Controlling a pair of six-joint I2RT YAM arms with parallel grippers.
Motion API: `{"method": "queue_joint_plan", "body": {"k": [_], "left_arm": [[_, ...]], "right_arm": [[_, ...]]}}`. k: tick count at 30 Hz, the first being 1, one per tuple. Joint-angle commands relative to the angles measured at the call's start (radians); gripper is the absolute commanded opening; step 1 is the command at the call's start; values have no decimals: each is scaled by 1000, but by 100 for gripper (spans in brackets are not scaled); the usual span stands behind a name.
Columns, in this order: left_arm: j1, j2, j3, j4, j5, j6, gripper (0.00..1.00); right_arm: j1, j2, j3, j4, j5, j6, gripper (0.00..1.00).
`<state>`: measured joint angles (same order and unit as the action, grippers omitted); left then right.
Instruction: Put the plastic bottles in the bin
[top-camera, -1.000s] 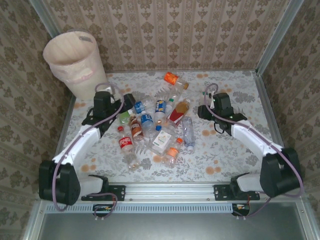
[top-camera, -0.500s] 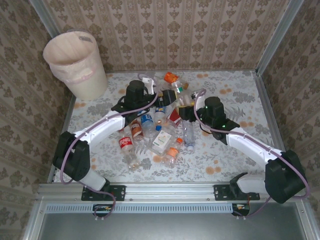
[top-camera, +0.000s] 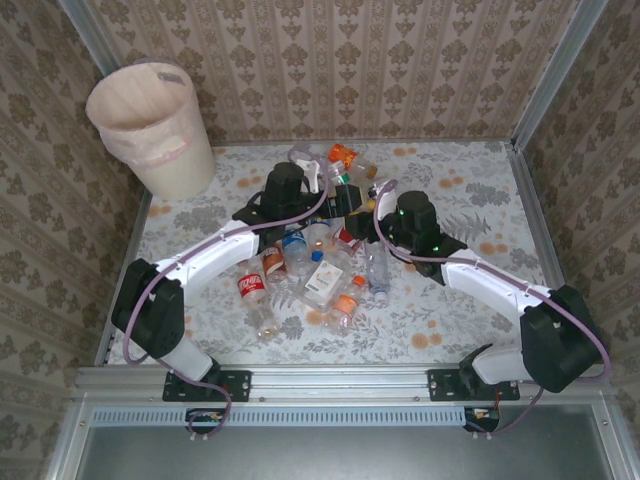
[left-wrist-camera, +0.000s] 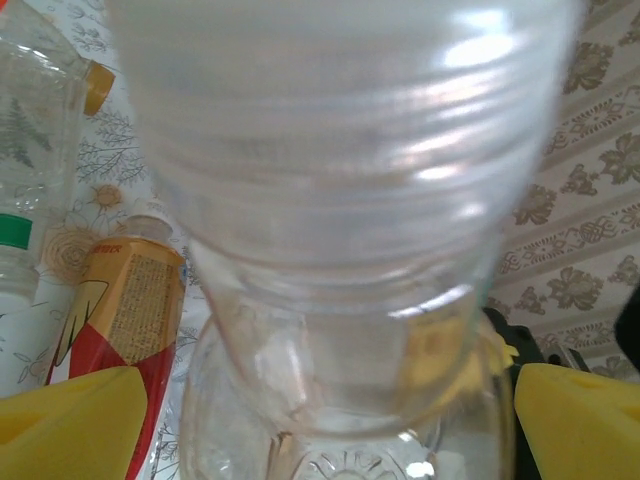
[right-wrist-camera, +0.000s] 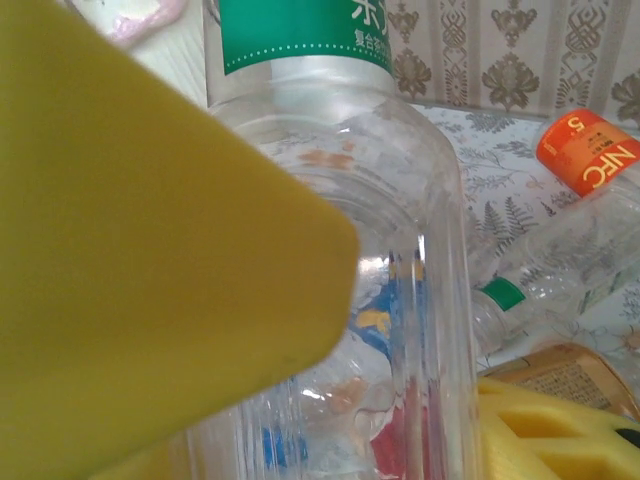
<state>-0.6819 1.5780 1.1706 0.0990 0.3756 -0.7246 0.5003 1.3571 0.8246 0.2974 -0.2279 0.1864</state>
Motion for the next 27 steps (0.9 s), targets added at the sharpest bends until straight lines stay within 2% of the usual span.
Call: {"method": "queue_joint_plan", "body": {"k": [1,6,8,10,13,14,18,23,27], "left_arm": [[-4,28,43,-13,-10,15,88],[-4,34,41,9,-4,26,66],[-3,32,43,8,-7,38,60],[-1,30,49,2,-23,54,57],[16,17,69,-36,-70,106,56],[24,13,82,-67,-101,129,56],[70,-11,158,-236,-365,229,53],[158,-33,222,-274,-560,372,53],[233,-25,323,-269,-734,523,52]], "right_arm": [[7,12,49,68,-69,-4,51],[9,16,48,94,-132,-2,52],[9,15,47,89,-137,-3,54],[8,16,50,76,-148,-7,61],[7,3,52,37,-151,-17,79],[7,-8,43,34,-134,-17,83],[3,-93,-31,61,3,1,100],[-21,-162,-70,-51,199,38,100],[-61,-176,-98,-147,372,138,100]]}}
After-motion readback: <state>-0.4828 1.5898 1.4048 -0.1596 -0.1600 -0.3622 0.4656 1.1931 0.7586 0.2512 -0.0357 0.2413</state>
